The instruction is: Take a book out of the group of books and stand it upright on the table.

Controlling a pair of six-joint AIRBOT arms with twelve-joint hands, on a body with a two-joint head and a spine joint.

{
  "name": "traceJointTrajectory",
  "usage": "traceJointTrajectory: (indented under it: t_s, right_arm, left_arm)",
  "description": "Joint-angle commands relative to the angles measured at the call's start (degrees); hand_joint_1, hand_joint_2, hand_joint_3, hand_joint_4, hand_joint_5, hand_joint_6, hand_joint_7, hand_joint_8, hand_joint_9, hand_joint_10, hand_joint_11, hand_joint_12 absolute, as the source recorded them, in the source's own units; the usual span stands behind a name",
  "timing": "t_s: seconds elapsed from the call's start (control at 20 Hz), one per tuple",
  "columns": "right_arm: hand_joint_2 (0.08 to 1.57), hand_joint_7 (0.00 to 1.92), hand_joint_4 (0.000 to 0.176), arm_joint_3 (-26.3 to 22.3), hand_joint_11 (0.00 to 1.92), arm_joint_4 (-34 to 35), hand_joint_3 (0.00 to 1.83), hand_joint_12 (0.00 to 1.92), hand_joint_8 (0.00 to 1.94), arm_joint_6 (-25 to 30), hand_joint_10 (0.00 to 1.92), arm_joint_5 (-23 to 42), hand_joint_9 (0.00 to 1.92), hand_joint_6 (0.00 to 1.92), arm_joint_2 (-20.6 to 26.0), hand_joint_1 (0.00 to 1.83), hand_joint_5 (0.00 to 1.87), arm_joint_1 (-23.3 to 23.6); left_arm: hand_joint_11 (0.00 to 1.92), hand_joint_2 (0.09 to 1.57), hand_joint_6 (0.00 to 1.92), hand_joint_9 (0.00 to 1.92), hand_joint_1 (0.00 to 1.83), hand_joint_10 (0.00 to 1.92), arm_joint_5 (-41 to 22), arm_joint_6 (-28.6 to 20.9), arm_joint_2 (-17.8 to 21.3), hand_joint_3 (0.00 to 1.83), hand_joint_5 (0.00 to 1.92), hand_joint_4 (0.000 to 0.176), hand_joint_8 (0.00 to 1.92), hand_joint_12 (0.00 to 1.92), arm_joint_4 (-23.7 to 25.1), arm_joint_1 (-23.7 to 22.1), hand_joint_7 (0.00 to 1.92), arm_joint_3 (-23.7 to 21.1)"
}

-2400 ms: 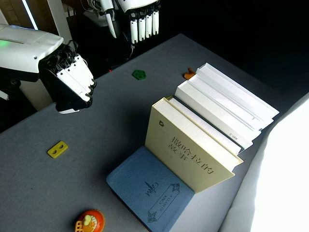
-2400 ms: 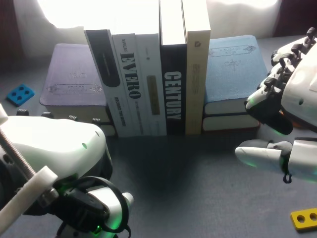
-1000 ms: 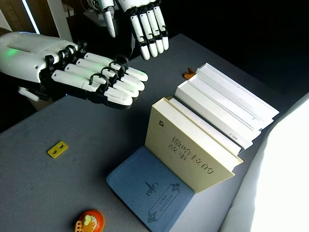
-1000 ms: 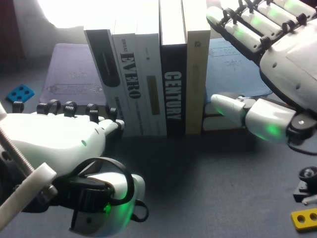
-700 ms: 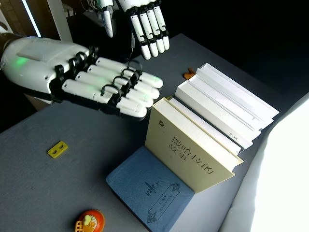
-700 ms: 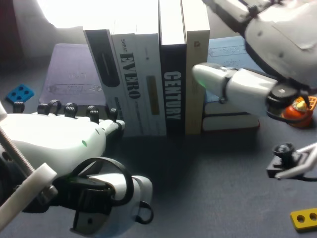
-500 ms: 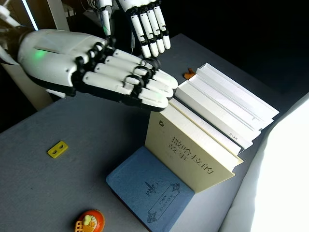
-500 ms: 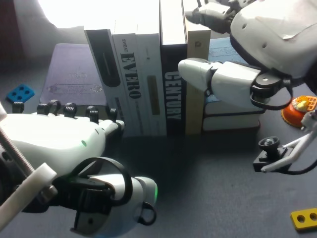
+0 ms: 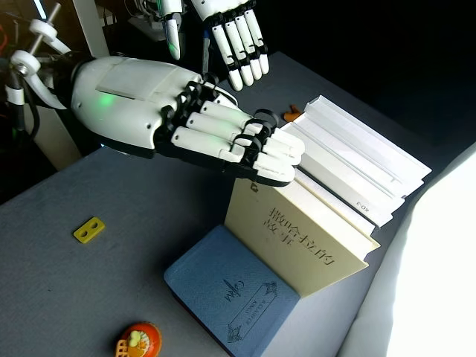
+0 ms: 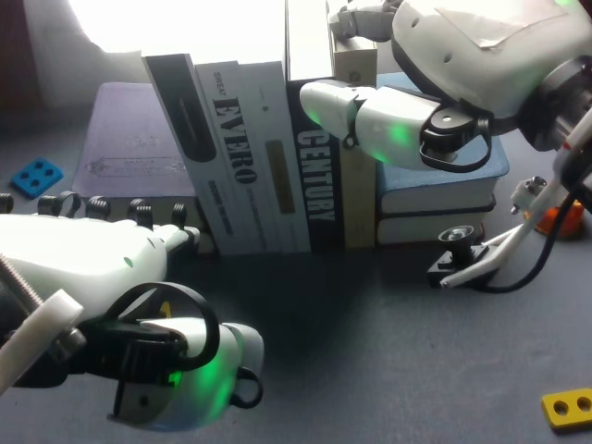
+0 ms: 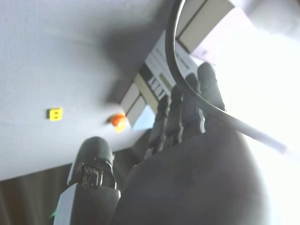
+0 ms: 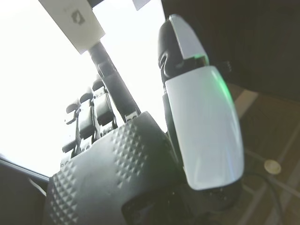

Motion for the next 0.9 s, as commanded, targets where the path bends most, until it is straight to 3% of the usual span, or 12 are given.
traceJointTrajectory:
  t_s: [0.0,0.5,0.7,0.85]
  right_arm:
    - [1.25,0.09,0.007,0.24,0.0,-3.25,0.0,0.0,0.01,-0.39,0.0,3.37,0.0,0.12,-0.13,0.05,0.67,0.8]
    - [1.26,0.06,0.012,-1.86,0.0,-3.28,0.0,0.0,0.0,-4.2,0.0,5.25,0.0,0.11,0.97,0.01,0.69,3.0]
    - [1.26,0.06,0.002,-2.02,0.0,-3.49,0.0,0.0,0.0,-4.36,0.0,6.55,0.0,0.09,1.16,0.02,0.68,2.88]
    - [1.26,0.07,0.009,-2.0,0.0,-8.91,0.0,0.0,0.01,-1.85,0.0,7.04,0.0,0.08,1.11,0.01,0.68,2.46]
  left_arm:
    - [0.0,1.34,0.0,0.03,0.0,0.0,0.67,0.01,0.28,0.0,0.01,0.0,0.0,0.17,4.48,-0.27,0.03,0.11]
    - [0.0,1.35,0.01,0.04,0.0,0.01,0.67,-0.3,0.31,0.0,0.03,0.0,0.01,0.16,4.47,-0.08,0.04,0.0]
    - [0.0,1.36,0.0,0.01,0.0,0.0,0.67,-0.3,0.31,0.0,0.02,0.0,0.0,0.12,4.47,-0.05,0.03,-0.01]
    - [0.0,1.35,0.0,0.01,0.0,0.0,0.67,-0.31,0.31,0.0,0.02,0.0,0.0,0.16,4.3,-0.05,0.02,-0.09]
